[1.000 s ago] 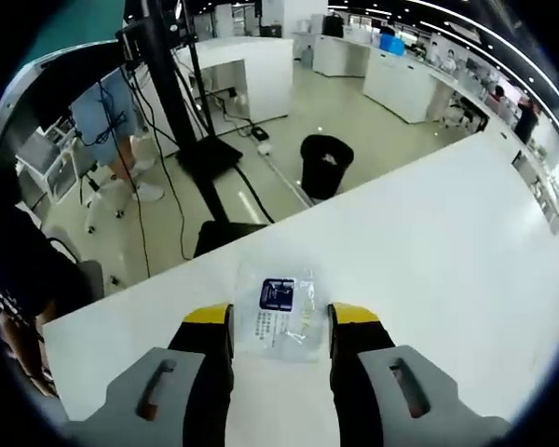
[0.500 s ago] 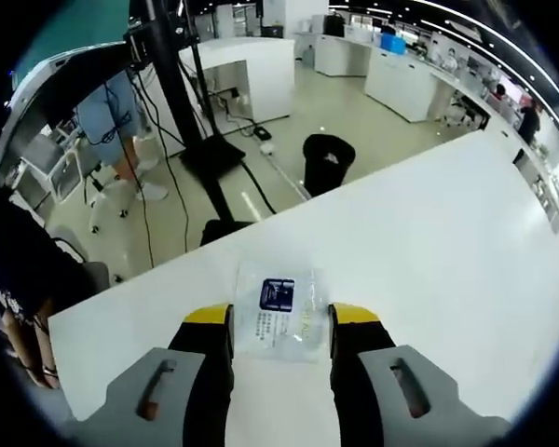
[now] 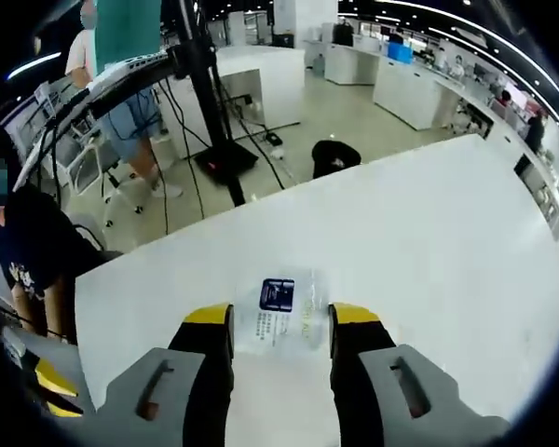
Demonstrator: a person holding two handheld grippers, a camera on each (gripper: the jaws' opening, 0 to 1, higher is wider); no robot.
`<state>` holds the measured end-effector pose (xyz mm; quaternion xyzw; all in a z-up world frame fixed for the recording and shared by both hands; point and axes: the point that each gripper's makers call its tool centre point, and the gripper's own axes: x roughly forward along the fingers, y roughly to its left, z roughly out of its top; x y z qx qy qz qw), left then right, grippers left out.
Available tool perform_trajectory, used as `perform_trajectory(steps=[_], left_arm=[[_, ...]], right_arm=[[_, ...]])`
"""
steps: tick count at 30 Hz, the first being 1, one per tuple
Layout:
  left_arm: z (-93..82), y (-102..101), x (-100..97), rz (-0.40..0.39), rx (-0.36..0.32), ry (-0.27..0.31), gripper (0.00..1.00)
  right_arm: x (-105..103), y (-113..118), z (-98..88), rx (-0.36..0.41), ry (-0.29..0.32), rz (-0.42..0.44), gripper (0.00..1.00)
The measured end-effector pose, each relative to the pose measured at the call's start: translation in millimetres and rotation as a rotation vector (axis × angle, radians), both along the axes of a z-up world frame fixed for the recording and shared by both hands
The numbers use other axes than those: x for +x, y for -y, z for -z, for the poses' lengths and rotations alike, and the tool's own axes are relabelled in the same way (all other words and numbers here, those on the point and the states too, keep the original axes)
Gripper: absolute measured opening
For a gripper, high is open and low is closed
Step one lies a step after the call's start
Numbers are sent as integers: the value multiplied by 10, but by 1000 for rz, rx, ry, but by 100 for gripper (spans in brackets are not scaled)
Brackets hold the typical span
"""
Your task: Arrange the skincare products in the storage area until every visible bottle or jar stands upright without overlapping.
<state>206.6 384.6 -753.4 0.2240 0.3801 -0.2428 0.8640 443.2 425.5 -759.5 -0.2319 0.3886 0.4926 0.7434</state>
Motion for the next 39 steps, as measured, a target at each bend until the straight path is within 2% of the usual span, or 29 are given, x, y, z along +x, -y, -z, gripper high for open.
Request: perform_trajectory(steps=[2,4,6,9,10,12,17,21,27,29,31,35,38,39], left_arm=[[0,2,-2,3,1,-2,19],[9,4,-8,8,6,-9,19],[13,0,-11,8,10,-12,19],[7,0,-2,-1,8,-9,19],[8,-2,-4,0,10,-10,19],[18,-4,-7,3,14,-15,19],[29,-8,-3,-2,12,-22,19],[30,-11,1,1,15,-19,19],[41,-31,4,-3,19,-21,19],[34,-37,10,-6,18,-15,19],[28,-45,7,-11,17,-15,19],[36,-47,-2,-9,20,-19,19],[38,-42,-4,-3,23,-20,19],[39,-45,-4,-4,22,-20,19]], right_arm=[[11,202,76,-43,-11,0,38],[-76,364,100,-58,-14,-3,38],[-140,583,164,-115,-13,-27,38],[-197,724,207,-152,-14,-55,38],[-212,785,232,-185,-8,-90,38],[-131,848,270,-227,31,-141,38],[-94,812,295,-257,46,-197,38],[-143,760,379,-293,66,-270,39],[-185,780,478,-319,45,-304,39],[-215,767,468,-343,47,-359,38],[-179,760,463,-331,45,-341,38],[-197,782,495,-335,11,-349,38],[-196,797,531,-324,-33,-345,38],[-255,804,538,-323,-59,-327,38]])
